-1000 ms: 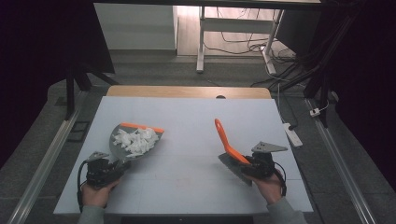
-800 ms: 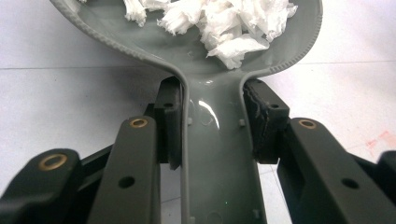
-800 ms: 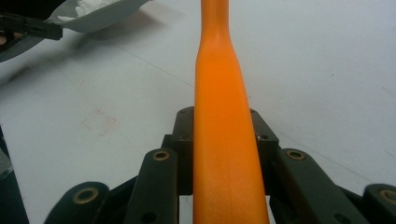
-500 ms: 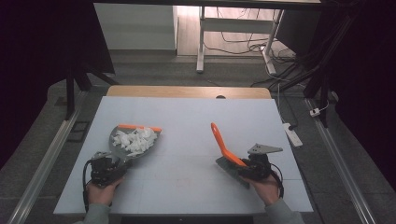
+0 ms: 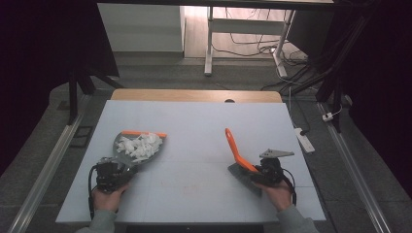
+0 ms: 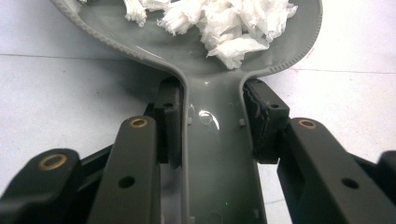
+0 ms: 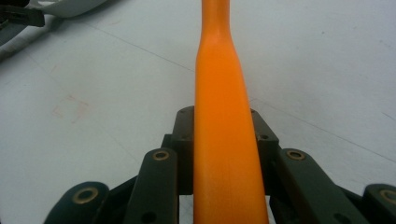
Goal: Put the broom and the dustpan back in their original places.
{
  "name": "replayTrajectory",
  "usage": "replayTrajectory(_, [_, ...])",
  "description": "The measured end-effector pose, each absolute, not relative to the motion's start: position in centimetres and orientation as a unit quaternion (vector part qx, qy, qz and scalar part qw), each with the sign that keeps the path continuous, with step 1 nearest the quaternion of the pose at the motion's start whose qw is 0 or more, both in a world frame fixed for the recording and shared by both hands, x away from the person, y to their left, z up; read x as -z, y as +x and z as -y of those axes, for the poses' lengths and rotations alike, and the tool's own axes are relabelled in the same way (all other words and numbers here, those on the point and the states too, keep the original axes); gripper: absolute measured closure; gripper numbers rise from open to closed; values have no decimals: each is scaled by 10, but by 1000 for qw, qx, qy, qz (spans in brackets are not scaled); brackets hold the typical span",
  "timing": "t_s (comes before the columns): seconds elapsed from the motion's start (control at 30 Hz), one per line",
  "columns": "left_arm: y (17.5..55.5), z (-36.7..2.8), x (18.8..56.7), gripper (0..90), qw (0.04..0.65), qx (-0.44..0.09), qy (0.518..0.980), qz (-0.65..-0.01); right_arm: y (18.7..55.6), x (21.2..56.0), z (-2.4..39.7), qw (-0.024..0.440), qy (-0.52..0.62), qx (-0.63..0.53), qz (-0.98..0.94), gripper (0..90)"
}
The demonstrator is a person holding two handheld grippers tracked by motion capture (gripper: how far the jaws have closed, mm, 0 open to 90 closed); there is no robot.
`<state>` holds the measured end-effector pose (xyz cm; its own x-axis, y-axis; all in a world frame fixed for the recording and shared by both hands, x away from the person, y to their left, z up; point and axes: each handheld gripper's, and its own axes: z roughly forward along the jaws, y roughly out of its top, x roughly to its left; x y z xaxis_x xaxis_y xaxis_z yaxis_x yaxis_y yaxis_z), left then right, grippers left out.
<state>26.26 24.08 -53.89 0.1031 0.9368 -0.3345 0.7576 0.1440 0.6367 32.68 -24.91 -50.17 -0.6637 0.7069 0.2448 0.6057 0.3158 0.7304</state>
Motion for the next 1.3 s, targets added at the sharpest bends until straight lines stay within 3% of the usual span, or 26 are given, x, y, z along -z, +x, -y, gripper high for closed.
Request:
replayTrajectory(0.23, [265,-238,541,612,365,-119,646,-660,334,503,255,71,406,-407,-815,679])
replayTrajectory(0.63, [265,-237,542,597,366,-115,653,-653,347,509,264,85,427,-377,-818,504])
replayTrajectory(0.97, [262,-238,536,301,354,-135,666,-643,351,511,270,110,455,-346,-813,413])
replayTrajectory(1.3, [240,-246,517,273,371,-157,709,-578,337,493,271,139,402,-387,-818,436])
